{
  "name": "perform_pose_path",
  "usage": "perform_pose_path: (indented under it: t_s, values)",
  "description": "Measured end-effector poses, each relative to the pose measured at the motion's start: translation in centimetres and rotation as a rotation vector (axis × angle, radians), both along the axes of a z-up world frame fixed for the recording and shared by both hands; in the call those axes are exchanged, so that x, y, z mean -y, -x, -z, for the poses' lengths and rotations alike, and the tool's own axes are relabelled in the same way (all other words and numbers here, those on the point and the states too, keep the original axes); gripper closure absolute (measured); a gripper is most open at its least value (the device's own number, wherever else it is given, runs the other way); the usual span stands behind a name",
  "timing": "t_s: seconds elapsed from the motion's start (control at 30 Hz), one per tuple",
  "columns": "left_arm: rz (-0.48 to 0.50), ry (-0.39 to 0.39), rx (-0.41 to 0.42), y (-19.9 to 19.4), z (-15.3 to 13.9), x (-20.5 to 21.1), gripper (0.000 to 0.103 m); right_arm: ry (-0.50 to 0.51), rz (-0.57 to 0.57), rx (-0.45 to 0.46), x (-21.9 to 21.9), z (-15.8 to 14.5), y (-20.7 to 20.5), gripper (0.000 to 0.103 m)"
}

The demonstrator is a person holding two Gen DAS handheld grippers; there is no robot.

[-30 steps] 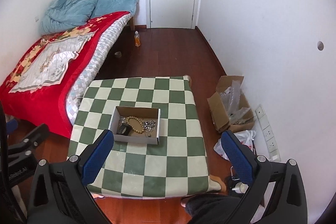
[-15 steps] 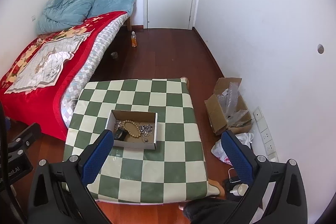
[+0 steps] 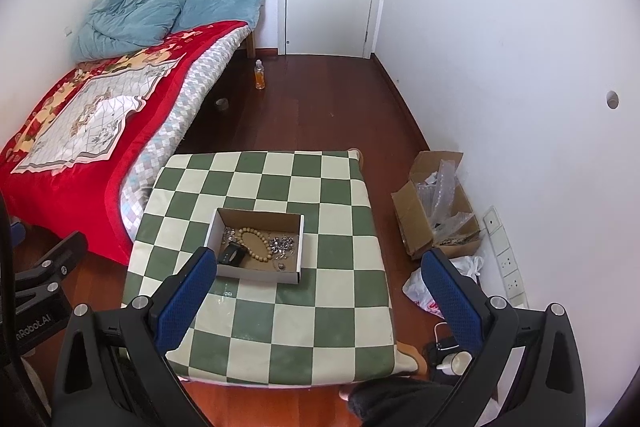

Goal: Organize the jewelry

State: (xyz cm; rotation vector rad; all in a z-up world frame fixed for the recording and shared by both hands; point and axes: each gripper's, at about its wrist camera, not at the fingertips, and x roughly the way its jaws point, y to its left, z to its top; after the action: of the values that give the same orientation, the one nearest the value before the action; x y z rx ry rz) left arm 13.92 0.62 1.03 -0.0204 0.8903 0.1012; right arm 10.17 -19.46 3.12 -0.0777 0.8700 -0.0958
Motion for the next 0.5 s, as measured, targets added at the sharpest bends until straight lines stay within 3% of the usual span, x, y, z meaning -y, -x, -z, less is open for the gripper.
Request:
perform_pose_path:
  t_s: [0.5]
  values:
    - [0.007, -0.003, 0.02, 0.27, -0.51, 0.32, 0.0, -0.014, -0.002, -0.005, 0.08, 0.04, 0.42, 0.0]
